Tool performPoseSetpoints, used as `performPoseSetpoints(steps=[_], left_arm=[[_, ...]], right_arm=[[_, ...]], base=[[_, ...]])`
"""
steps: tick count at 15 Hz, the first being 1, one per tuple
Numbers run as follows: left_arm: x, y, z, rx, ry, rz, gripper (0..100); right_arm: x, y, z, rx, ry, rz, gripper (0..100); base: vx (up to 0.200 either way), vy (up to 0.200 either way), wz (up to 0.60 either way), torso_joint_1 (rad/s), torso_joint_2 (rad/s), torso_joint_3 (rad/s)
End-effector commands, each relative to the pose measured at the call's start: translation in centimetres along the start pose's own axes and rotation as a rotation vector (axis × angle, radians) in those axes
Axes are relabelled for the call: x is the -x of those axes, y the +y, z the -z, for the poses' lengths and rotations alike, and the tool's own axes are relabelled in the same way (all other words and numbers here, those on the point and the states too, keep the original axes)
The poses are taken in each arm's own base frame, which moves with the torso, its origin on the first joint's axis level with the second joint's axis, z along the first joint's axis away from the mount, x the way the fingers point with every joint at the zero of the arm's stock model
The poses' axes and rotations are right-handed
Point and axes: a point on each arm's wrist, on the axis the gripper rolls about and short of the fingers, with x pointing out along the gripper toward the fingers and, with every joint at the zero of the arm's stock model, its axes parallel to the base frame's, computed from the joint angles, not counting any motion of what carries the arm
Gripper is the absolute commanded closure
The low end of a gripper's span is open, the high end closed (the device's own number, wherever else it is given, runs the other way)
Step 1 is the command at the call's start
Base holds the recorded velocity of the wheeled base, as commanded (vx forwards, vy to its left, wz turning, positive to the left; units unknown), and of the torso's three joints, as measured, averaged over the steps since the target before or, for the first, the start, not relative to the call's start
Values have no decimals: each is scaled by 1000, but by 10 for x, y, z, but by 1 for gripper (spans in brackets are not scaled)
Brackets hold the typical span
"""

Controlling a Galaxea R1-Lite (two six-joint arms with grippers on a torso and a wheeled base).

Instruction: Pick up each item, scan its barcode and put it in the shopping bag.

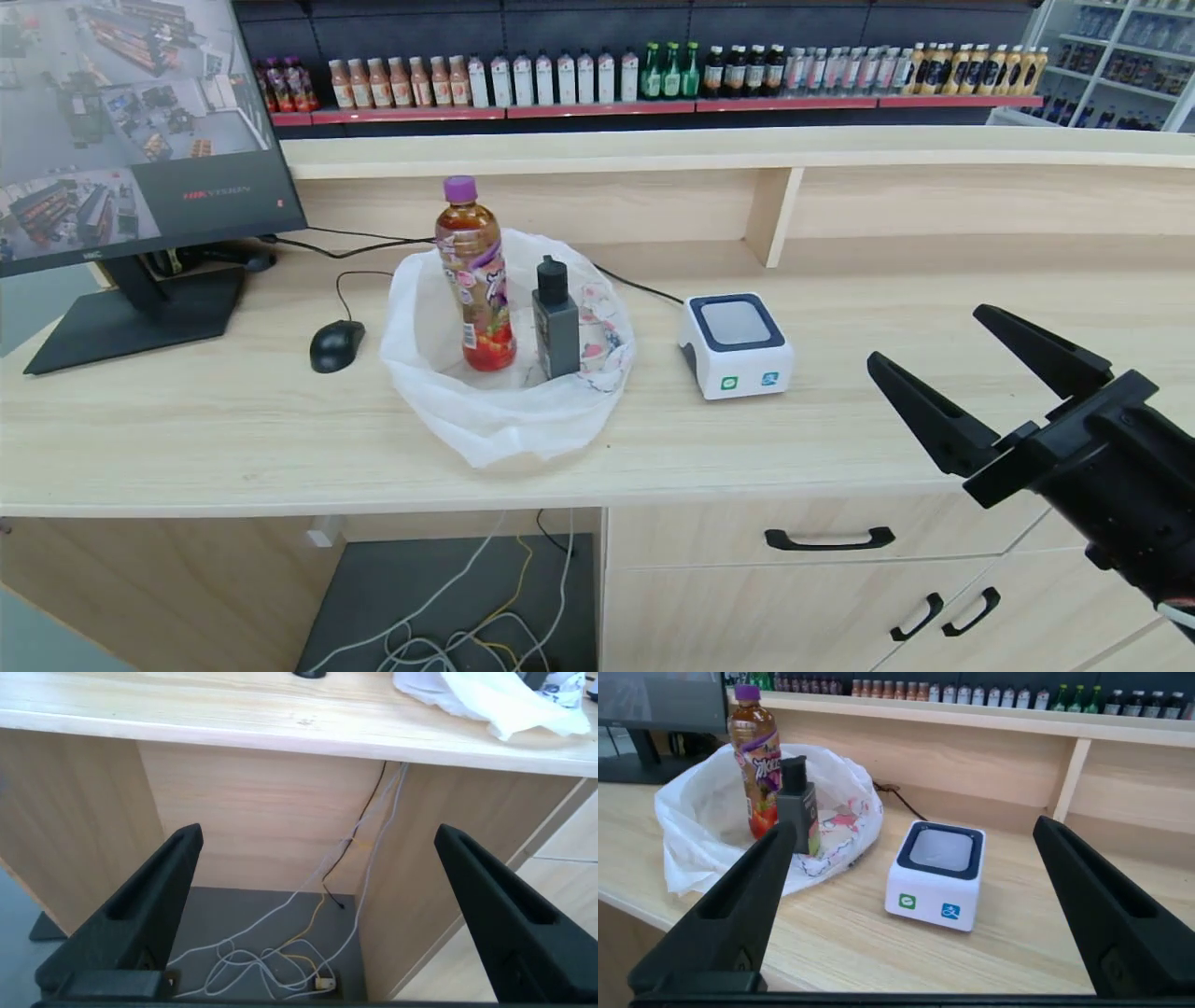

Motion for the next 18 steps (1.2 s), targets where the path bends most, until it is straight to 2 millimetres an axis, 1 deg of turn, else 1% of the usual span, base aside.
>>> performPoseSetpoints(steps=[1, 5, 11, 14, 15, 16, 17, 18], left_arm=[[0, 0, 0, 1, 0, -1, 0], [0, 0, 0, 1, 0, -1, 0], [0, 0, 0, 1, 0, -1, 0], [0, 0, 0, -2, 0, -1, 0], [0, 0, 0, -2, 0, -1, 0], [0, 0, 0, -2, 0, -1, 0], [0, 0, 0, -1, 0, -1, 0], [0, 0, 0, -1, 0, -1, 0]], right_arm=[[-1, 0, 0, 0, 0, 0, 0], [0, 0, 0, 0, 2, 0, 0], [1, 0, 2, 1, 11, -1, 0], [19, -1, -2, 2, 3, -2, 0], [29, -2, -6, -1, -11, 0, 0], [51, -3, -10, -1, -29, 2, 0], [67, -4, -17, -3, -67, 6, 0], [77, -7, -28, -7, -138, 16, 0]], base=[[0, -200, 0, -2, 2, -2], [0, -200, 0, 5, 1, 2], [0, 0, 0, 0, 0, 0], [0, 0, 0, 0, 0, 0], [0, 0, 0, 0, 0, 0], [0, 0, 0, 0, 0, 0], [0, 0, 0, 0, 0, 0], [0, 0, 0, 0, 0, 0]])
